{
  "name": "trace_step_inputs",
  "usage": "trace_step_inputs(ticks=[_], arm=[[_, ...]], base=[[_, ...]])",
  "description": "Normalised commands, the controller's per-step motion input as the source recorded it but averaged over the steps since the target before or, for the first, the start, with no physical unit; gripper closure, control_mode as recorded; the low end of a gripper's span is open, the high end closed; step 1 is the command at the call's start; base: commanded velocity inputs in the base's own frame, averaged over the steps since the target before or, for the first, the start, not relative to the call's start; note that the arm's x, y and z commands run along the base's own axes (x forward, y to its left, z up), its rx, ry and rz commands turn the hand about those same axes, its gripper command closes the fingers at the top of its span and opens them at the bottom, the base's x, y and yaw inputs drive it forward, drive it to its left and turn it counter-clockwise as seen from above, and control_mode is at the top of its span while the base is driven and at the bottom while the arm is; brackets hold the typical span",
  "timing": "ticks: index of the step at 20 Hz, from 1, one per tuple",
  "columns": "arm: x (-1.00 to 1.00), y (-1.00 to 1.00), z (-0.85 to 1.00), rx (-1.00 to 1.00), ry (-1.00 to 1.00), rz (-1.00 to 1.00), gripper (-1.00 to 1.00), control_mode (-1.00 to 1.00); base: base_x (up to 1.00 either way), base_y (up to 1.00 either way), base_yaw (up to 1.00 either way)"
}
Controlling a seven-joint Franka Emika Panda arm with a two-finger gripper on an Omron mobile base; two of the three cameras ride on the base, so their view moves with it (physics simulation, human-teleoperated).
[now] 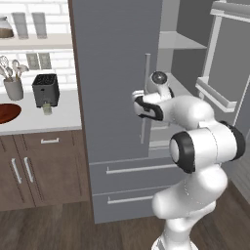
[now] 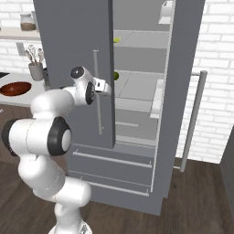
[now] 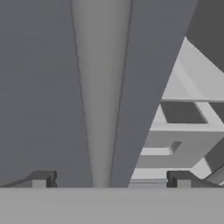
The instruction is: Grab a lemon wedge from the fridge and one ice cube from the ice bowl, and put them in the glass of lemonade.
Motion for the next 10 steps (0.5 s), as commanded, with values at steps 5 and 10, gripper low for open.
trace_step_inputs(ticks=[5,10], arm=[[0.56,0.0,-0.23,0.03,0.0,0.0,-1.0,-1.0],[0.55,0.0,-0.36,0.01,0.0,0.0,-1.0,-1.0]], base=[[0.0,0.0,0.0],[0.0,0.0,0.0]])
